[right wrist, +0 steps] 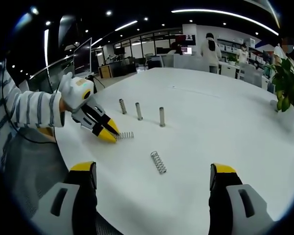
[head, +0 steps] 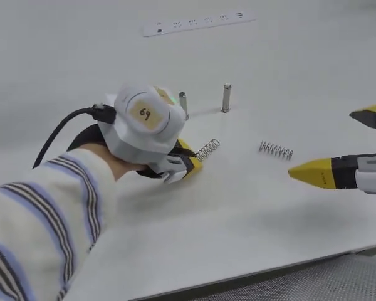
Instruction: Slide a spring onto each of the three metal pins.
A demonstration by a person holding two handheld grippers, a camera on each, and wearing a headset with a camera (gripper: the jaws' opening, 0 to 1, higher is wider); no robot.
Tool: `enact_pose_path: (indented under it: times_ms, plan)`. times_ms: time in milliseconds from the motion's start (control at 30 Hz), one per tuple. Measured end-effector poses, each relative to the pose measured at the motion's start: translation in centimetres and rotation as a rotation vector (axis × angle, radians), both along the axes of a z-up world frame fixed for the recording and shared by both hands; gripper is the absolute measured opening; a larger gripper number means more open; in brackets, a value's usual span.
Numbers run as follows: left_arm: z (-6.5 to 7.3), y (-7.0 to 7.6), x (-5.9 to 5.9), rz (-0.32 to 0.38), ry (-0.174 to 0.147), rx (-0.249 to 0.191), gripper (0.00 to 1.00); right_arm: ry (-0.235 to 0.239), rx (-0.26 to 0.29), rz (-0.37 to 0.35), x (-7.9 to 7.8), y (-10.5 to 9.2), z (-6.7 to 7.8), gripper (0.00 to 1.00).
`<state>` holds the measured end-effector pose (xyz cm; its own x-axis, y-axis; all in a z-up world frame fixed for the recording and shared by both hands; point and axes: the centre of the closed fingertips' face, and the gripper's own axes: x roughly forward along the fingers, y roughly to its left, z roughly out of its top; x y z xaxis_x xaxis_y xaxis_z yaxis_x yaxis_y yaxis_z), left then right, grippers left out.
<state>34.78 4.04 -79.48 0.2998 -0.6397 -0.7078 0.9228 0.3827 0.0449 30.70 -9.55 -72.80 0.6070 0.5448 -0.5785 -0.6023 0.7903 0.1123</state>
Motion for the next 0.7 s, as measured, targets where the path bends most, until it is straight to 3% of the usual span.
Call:
enact_pose_path:
  times_ms: [100,200,300,567,700]
  plan:
    - [0.8,0.1,0.0,0.007,-0.003,-0.030,0.02,-0.009,0.011,0.018,0.1,0.2,0.2,0.95]
    - [1.6,0.2,-0.2,0.026,0.021,-0.063,0.02,-0.013,0.012,0.028,0.3,0.2,0.3,0.95]
    - [2.3,0.4,-0.5,0.022,0.019,-0.073,0.02,-0.016,0.008,0.041,0.5,0.1,0.3,0.95]
    - [3.8,1.5,-1.4,0.002,0.019,-0.077,0.02,-0.017,0.001,0.084,0.4,0.4,0.4,0.92]
    - [4.4,2.1,-2.0,-0.023,0.013,-0.062,0.02,-0.013,0.036,0.126,0.3,1.1,1.0,0.88]
